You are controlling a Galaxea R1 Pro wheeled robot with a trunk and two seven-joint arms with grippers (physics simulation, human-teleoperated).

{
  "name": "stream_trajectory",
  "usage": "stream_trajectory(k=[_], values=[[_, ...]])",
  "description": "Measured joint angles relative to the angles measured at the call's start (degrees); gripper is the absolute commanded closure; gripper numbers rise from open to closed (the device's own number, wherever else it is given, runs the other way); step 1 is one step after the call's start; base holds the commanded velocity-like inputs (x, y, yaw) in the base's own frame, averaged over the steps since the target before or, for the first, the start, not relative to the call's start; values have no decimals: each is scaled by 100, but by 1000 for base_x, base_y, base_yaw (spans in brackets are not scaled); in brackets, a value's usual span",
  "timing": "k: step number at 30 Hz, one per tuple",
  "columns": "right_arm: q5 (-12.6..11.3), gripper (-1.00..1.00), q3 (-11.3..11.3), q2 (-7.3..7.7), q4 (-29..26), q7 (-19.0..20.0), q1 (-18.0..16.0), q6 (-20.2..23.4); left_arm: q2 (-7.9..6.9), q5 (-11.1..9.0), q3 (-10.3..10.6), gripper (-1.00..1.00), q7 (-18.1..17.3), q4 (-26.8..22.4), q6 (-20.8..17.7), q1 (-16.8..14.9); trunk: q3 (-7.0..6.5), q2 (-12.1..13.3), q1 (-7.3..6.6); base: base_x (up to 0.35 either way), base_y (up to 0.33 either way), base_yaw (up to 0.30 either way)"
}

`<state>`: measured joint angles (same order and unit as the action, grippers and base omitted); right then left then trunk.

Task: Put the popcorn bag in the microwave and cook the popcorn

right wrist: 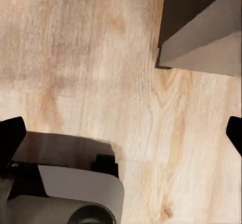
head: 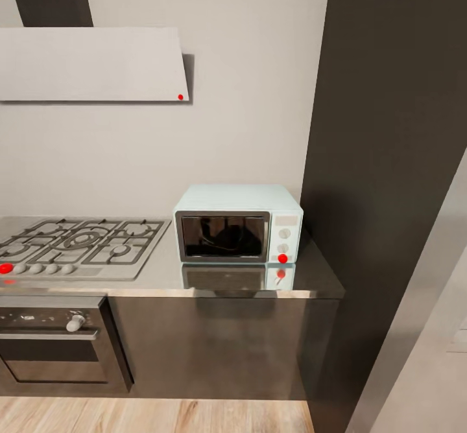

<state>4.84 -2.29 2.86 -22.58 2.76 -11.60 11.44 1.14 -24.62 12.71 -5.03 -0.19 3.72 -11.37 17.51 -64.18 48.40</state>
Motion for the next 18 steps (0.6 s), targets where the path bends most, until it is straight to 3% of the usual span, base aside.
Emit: stream_trajectory(k=[1, 8, 12, 13, 18], values=[[-6, -100, -7, -4, -638, -2, -2, 478, 0, 0, 0, -100, 2, 0, 0, 0, 0, 0, 0, 0, 0, 0], [-35, -100, -22, -8, -2555, -3, 4, 1682, 0, 0, 0, -100, 4, 0, 0, 0, 0, 0, 0, 0, 0, 0], [-48, -100, -27, -9, -3850, 53, 3, 2557, 0, 0, 0, -100, 4, -1, 0, 0, 0, 0, 0, 0, 0, 0], [-61, -100, -29, -9, -4442, 67, 4, 2847, 0, 0, 0, -100, 4, 0, 0, 0, -1, 0, 0, 0, 0, 0], [-70, -100, -23, -9, -5666, 57, 5, 3186, 0, 0, -1, -100, 4, -1, 0, 0, 0, 0, 0, 0, 0, 0]])
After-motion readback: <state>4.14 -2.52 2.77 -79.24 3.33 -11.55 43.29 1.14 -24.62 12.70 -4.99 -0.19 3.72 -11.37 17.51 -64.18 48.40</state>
